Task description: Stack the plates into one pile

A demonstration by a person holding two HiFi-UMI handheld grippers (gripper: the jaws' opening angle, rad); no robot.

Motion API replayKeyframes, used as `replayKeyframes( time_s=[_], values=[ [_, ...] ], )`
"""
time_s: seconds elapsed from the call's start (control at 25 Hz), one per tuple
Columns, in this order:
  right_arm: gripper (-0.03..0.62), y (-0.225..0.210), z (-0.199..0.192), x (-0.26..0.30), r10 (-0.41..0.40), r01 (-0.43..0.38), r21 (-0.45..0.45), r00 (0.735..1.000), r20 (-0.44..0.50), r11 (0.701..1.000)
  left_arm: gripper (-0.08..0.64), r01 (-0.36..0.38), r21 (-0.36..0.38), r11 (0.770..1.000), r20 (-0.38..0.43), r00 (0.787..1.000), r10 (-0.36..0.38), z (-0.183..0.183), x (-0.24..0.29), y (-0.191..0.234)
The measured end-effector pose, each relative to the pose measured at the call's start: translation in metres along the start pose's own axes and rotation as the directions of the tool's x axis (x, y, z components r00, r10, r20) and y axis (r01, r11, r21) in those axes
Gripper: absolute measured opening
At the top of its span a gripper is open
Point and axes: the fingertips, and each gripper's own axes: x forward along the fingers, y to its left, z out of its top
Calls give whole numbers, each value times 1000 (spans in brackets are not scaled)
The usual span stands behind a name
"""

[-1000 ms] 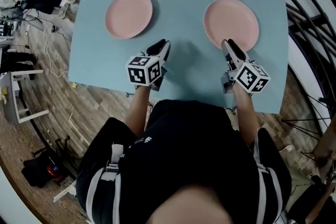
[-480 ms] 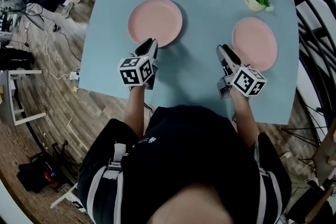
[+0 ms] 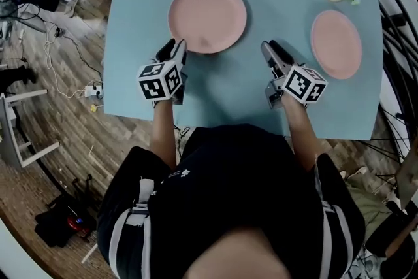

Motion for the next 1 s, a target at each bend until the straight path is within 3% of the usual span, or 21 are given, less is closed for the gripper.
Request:
replayKeyframes(
  time_s=[0.36, 0.84, 1.0],
  values=[
    [189, 0, -21, 28, -73, 73, -1, 996, -57, 997, 169, 41, -45, 998, -66, 997, -44, -18, 20, 17],
    [189, 7, -31, 65, -63, 69, 56, 992, -109, 996, 175, 57, -109, 992, -67, 996, -65, -19, 36, 30],
    [189, 12, -31, 78, -53, 58, 34, 989, -138, 998, 175, 44, -85, 995, -72, 996, -50, -16, 40, 33]
  ],
)
